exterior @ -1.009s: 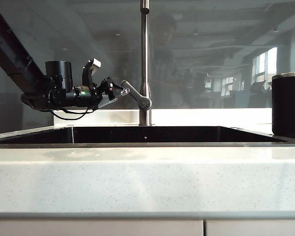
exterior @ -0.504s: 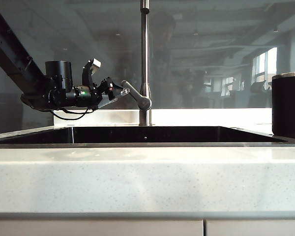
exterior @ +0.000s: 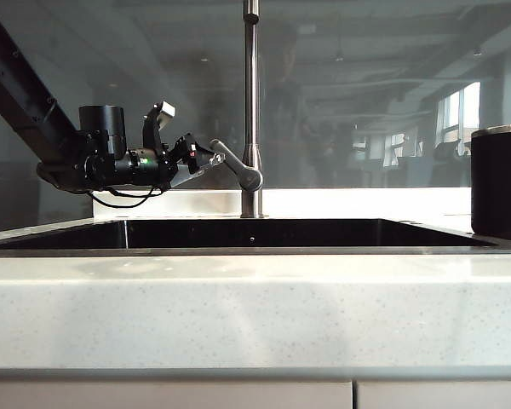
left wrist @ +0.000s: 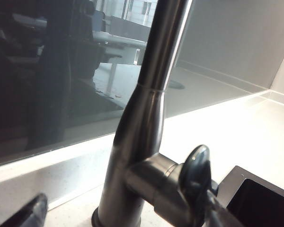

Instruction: Pick up the mug next to the sink, go to the faucet to get some water, pour the water into the sink, and finally put the mug back to its place.

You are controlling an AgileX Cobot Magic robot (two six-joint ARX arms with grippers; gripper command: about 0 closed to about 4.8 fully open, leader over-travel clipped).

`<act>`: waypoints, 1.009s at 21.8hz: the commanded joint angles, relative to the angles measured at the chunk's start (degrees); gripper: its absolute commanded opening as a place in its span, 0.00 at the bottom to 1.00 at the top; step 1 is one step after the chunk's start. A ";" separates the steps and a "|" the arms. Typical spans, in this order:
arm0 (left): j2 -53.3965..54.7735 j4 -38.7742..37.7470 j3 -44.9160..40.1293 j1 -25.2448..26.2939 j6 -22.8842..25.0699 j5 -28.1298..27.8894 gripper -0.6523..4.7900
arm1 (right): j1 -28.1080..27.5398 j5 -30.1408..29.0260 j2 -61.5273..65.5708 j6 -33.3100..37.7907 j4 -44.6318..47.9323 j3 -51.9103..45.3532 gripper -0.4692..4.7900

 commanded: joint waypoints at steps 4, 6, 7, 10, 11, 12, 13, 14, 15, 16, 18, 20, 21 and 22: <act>-0.31 0.20 0.17 0.09 -0.13 0.09 0.89 | 0.74 6.51 -0.13 -0.17 5.55 -4.90 0.07; -0.31 0.17 0.17 0.09 -0.15 0.09 0.89 | 2.16 9.55 -0.15 -0.20 5.01 -5.86 0.07; -0.31 0.22 0.17 0.09 -0.15 0.09 0.89 | 3.23 11.52 -0.15 -0.28 4.44 -6.27 0.07; -0.31 0.20 0.17 0.09 -0.13 0.09 0.89 | 6.58 16.11 -0.15 -2.49 2.62 -6.84 0.07; -0.31 0.20 0.17 0.09 -0.15 0.09 0.89 | 7.54 16.76 -0.15 -3.52 1.90 -6.84 0.07; -0.31 0.17 0.17 0.09 -0.13 0.09 0.89 | 8.46 16.90 -0.15 -4.66 1.20 -6.84 0.07; -0.31 0.20 0.17 0.09 -0.15 0.09 0.89 | 9.44 16.94 -0.15 -5.97 0.48 -6.86 0.07; -0.31 0.22 0.17 0.09 -0.13 0.09 0.89 | 10.05 16.96 -0.15 -6.75 0.07 -6.93 0.07; -0.31 0.24 0.17 0.09 -0.15 0.11 0.89 | 10.47 16.94 -0.15 -7.45 -0.13 -7.06 0.07; -0.31 0.22 0.17 0.09 -0.15 0.09 0.89 | 10.80 16.96 -0.15 -7.78 -0.09 -7.37 0.07; -0.31 0.15 0.17 0.09 -0.15 0.09 0.89 | 10.71 16.94 -0.15 -7.76 -0.07 -7.87 0.07; -0.31 0.22 0.17 0.09 -0.13 0.09 0.89 | 10.67 16.92 -0.15 -7.76 -1.36 -8.04 0.07; -0.31 0.20 0.17 0.09 -0.13 0.09 0.89 | 10.64 16.94 -0.15 -7.78 -2.10 -8.04 0.07; -0.31 0.17 0.17 0.09 -0.13 0.09 0.89 | 10.54 16.92 -0.15 -7.91 -2.49 -8.04 0.07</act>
